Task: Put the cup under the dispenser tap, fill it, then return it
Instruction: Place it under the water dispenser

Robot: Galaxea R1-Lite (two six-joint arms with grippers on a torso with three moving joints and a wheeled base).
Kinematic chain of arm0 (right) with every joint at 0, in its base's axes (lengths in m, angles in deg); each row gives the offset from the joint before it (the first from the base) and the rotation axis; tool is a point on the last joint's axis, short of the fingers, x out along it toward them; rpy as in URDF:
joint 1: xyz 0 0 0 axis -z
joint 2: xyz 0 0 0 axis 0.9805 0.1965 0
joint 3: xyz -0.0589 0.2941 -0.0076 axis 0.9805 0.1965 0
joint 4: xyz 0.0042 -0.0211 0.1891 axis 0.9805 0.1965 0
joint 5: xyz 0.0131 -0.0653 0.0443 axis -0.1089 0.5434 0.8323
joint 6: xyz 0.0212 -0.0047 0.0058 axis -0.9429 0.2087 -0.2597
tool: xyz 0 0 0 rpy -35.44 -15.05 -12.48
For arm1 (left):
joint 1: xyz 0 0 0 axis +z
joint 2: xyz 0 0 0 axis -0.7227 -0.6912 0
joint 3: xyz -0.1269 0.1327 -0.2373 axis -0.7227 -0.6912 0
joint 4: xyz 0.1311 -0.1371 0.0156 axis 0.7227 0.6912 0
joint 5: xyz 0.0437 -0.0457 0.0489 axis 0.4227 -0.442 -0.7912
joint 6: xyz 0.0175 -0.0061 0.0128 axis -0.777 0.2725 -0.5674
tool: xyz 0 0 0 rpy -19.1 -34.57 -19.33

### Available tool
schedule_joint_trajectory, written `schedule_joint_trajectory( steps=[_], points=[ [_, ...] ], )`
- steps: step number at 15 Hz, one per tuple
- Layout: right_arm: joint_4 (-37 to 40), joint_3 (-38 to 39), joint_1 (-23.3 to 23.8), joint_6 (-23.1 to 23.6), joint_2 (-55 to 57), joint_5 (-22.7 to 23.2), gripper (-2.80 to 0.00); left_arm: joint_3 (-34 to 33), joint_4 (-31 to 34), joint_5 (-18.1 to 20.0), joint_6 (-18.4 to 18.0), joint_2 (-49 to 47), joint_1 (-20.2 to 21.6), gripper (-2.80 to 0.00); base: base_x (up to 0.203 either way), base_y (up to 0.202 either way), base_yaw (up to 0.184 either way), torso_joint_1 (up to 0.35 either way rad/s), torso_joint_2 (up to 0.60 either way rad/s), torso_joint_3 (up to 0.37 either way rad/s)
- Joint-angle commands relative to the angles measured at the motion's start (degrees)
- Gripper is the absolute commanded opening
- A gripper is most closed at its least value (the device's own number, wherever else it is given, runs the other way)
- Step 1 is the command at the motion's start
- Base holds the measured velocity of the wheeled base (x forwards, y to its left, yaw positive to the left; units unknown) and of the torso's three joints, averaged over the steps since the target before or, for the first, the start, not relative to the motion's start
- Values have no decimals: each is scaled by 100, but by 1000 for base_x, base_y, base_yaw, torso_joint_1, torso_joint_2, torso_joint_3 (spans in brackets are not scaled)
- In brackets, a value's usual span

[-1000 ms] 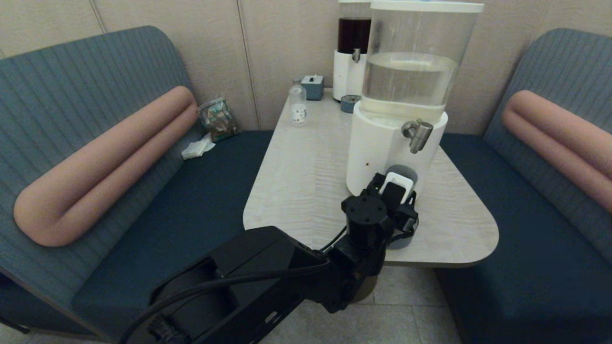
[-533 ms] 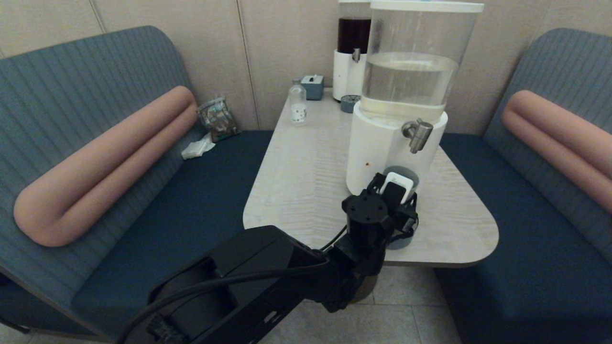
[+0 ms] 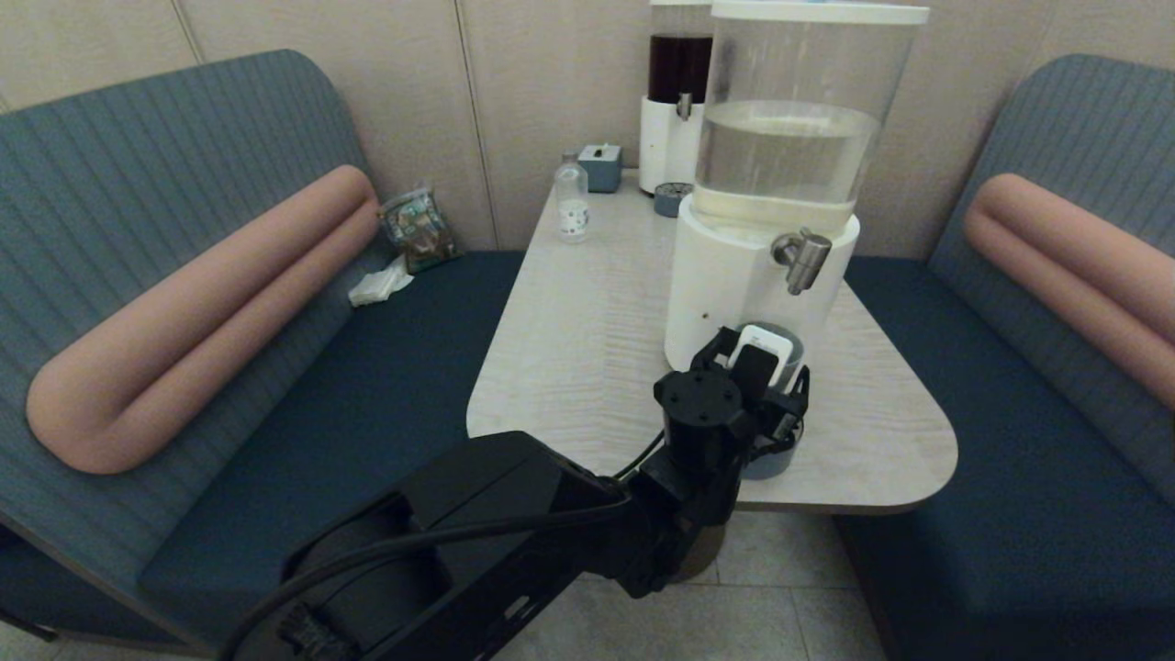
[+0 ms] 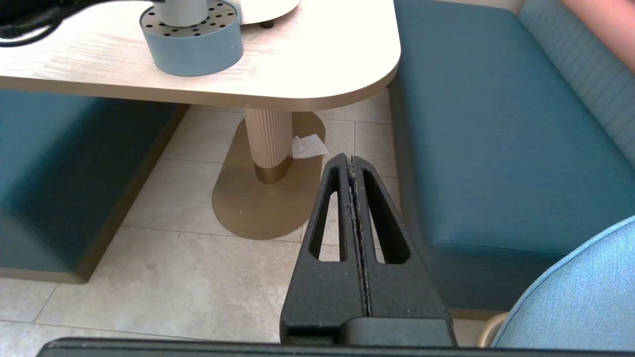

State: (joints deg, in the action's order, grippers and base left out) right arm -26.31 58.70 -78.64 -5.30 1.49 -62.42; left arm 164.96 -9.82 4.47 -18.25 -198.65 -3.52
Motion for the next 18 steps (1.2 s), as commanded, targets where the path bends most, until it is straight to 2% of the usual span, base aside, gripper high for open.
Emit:
schedule_joint_trajectory(
  steps=[1,13,18],
  points=[
    [-1,1,6,4,13,0,-280,-86,-86,-13,-6,114,-3,0,0,0,0,0,0,0],
    [-1,0,0,7,4,0,-280,-2204,-762,-5,-25,1730,-108,0,0,0,0,0,0,0],
    [-1,2,6,2,4,0,-280,-2341,-816,-14,-15,1975,-179,0,0,0,0,0,0,0]
  ],
)
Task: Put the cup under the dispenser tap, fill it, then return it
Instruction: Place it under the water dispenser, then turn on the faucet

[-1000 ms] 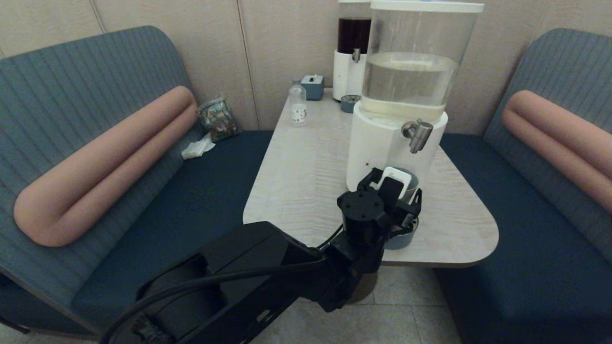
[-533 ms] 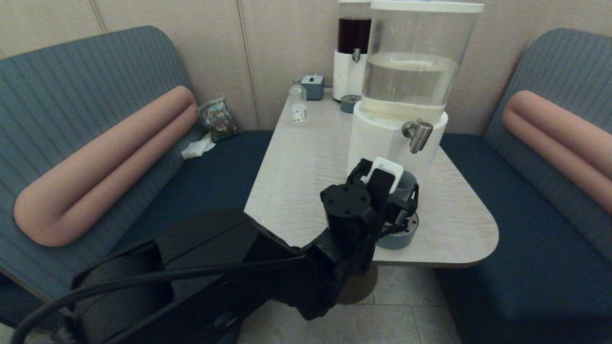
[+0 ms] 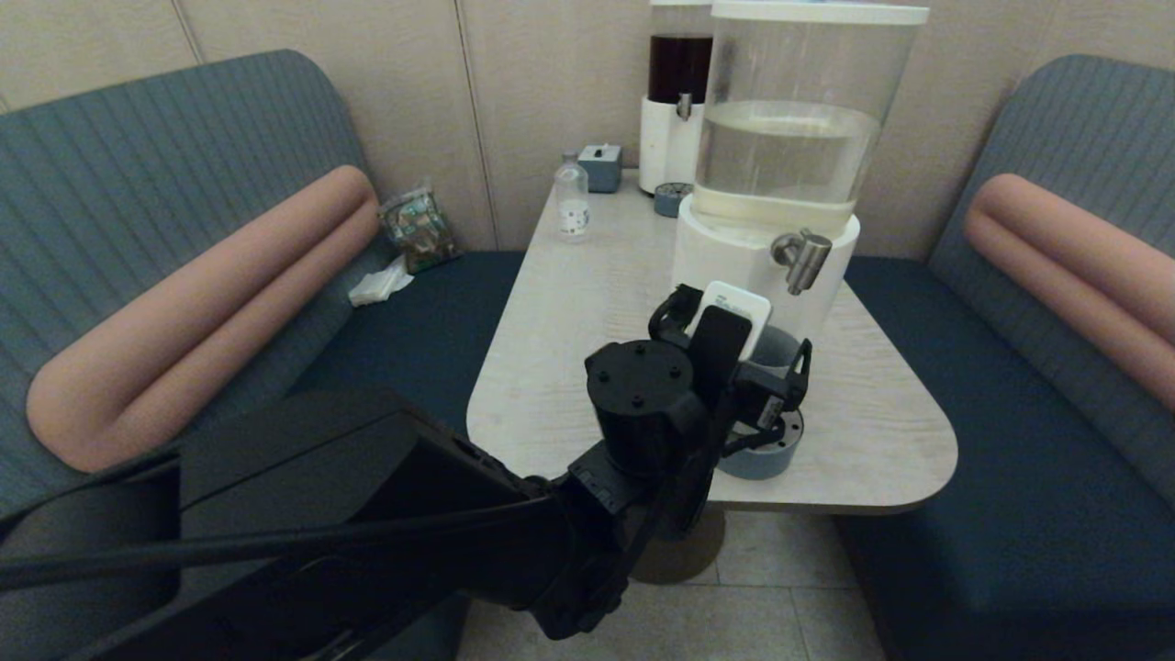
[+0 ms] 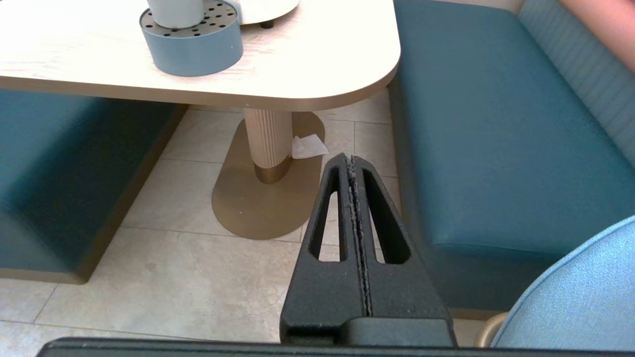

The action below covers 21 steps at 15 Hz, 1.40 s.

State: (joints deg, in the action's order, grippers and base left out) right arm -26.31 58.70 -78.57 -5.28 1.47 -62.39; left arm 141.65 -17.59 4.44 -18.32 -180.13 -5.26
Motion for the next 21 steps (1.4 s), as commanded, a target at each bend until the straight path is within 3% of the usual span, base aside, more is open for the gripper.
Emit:
schedule_joint_trajectory(
  steps=[1,7,8,12,17,19,21],
  points=[
    [-1,0,-1,3,6,-2,-280,-132,-40,-18,-7,335,-5,0,0,0,0,0,0,0],
    [-1,0,-6,4,6,-2,-280,-1490,-82,-107,-166,1898,7,0,0,0,0,0,0,0],
    [-1,0,-6,0,6,-2,-280,-1716,-92,-169,-241,2173,29,-280,0,0,0,0,0,0],
    [-1,2,-1,-3,6,-2,-280,-2375,-54,-255,-420,3432,346,-280,0,0,0,0,0,0],
    [-1,0,-1,4,6,-2,-280,-3185,331,-265,-528,4620,1764,-280,0,0,0,0,0,0],
    [-1,0,-9,-1,6,-2,-280,-3301,629,-319,-533,5122,2145,-280,0,0,0,0,0,0],
    [-1,0,-1,-5,6,-2,-280,-3310,1319,-624,-551,5666,2357,-280,0,0,0,0,0,0]
  ],
)
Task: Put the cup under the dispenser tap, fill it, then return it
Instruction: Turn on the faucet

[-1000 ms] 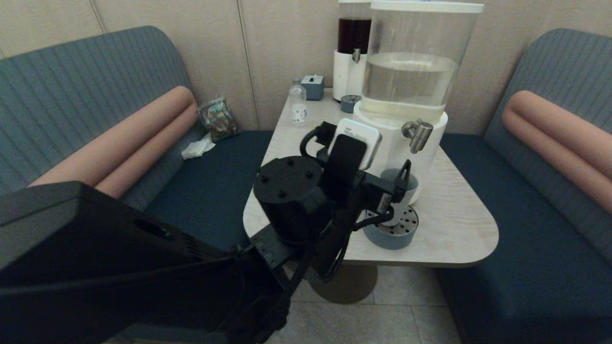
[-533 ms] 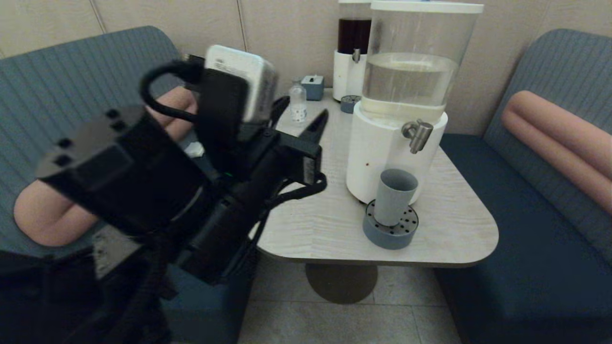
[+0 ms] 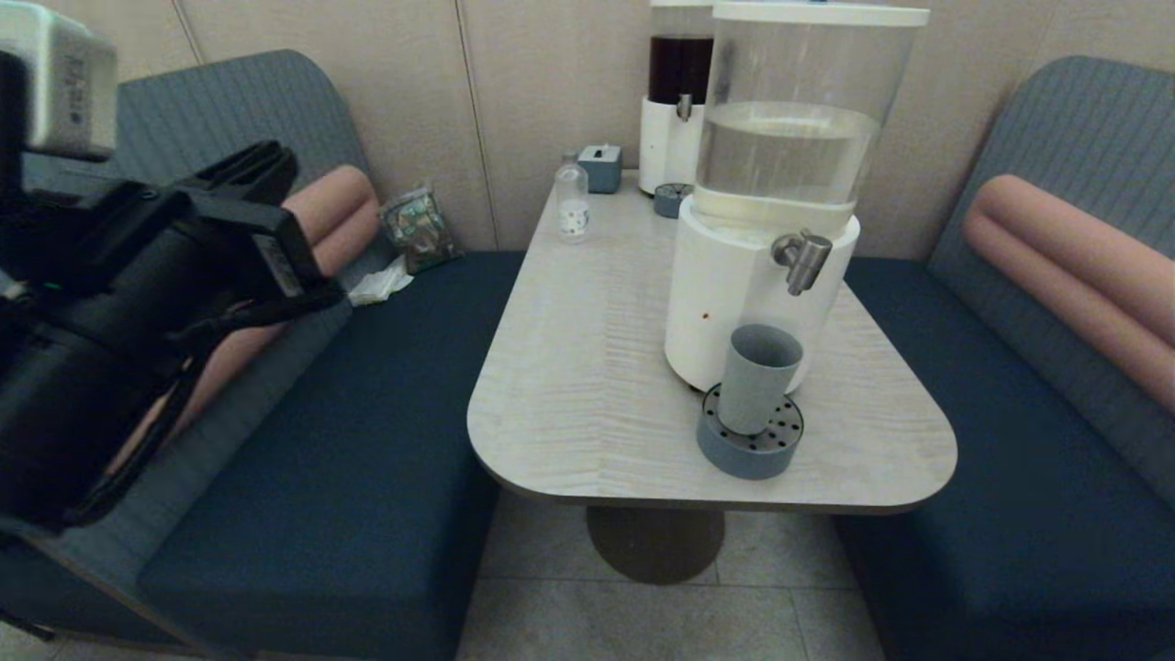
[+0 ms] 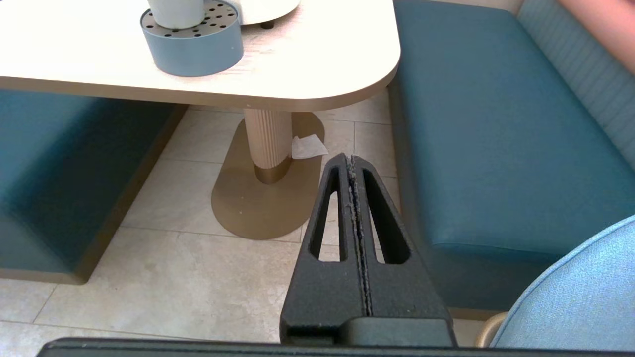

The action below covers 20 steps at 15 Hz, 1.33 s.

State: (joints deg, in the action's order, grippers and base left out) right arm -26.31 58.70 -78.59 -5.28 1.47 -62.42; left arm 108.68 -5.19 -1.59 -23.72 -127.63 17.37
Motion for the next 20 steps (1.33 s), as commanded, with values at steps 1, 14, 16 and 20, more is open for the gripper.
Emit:
schedule_joint_trajectory(
  steps=[1,14,16,20],
  points=[
    [-1,0,1,4,6,0,-280,-8,443,-201,-18,710,124,-280,0,0,0,0,0,0],
    [-1,7,1,-1,6,0,-280,-1606,2961,-571,-203,5383,2561,-280,0,0,0,0,0,0],
    [-1,0,1,4,6,0,-280,-1848,3450,-357,-187,6035,2704,-280,0,0,0,0,0,0],
    [-1,0,1,-3,6,0,-280,-2782,4419,128,-1,6812,2812,-280,0,0,0,0,0,0]
  ],
)
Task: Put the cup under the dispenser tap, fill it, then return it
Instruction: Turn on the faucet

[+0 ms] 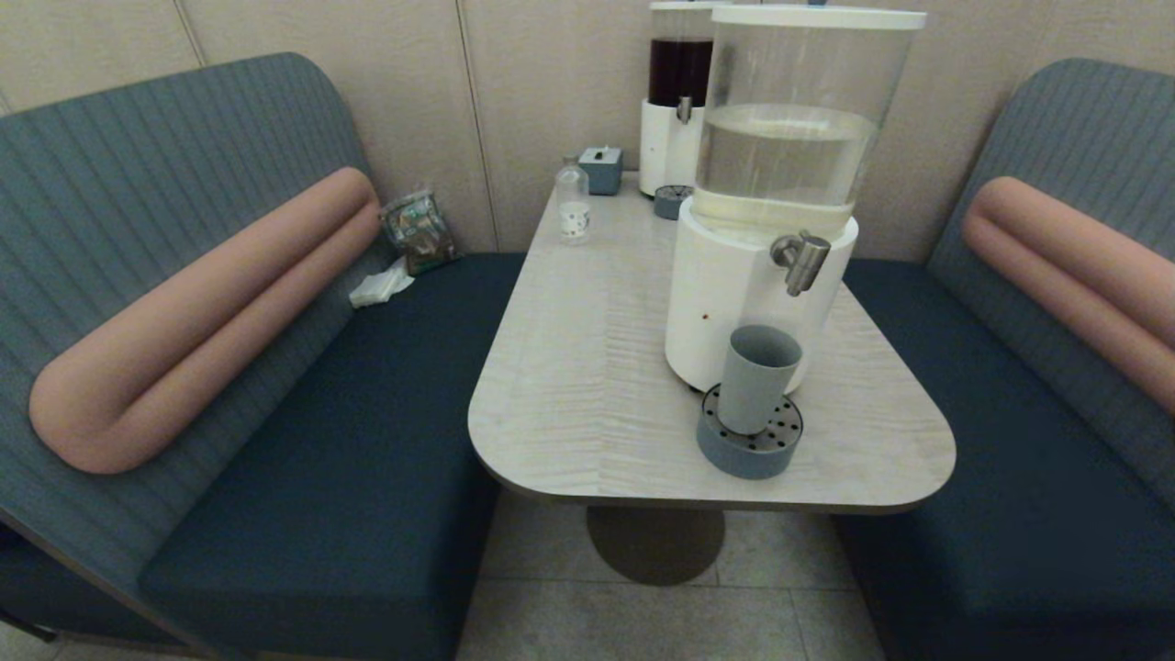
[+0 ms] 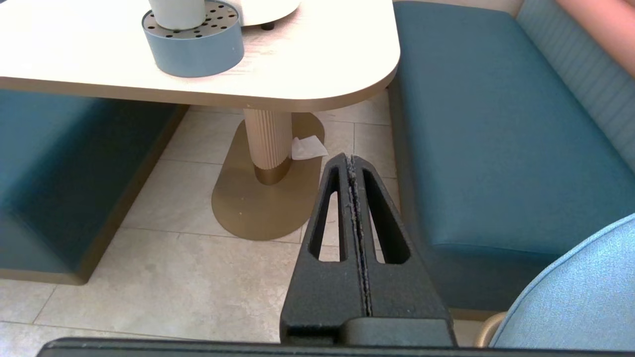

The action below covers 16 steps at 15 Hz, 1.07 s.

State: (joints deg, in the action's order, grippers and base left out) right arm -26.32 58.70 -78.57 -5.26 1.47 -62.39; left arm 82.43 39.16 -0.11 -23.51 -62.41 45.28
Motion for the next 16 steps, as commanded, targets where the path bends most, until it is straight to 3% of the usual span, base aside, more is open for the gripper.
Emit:
schedule_joint_trajectory(
  steps=[1,3,5,7,11,13,16],
  points=[
    [1,0,-1,1,6,-2,-280,-411,37,151,67,373,32,-280,0,0,0,0,0,0],
    [1,0,-1,0,6,-2,-280,-755,361,854,326,556,38,-280,0,0,0,0,0,0],
    [1,0,-1,-2,6,-2,-280,-792,922,1294,897,796,39,-280,0,0,0,0,0,0],
    [1,0,-1,2,6,-2,-280,-894,1321,1644,1154,1030,39,-280,0,0,0,0,0,0],
    [1,0,-3,-4,6,-2,-280,-1150,1523,2239,1591,1025,39,-280,0,0,0,0,0,0],
    [1,0,-1,-6,6,-2,-280,-1110,1862,2294,1738,1024,38,-280,0,0,0,0,0,0],
    [1,0,-1,-6,6,-2,-280,-1134,1778,2219,1937,1024,39,-280,0,0,0,0,0,0]
  ],
)
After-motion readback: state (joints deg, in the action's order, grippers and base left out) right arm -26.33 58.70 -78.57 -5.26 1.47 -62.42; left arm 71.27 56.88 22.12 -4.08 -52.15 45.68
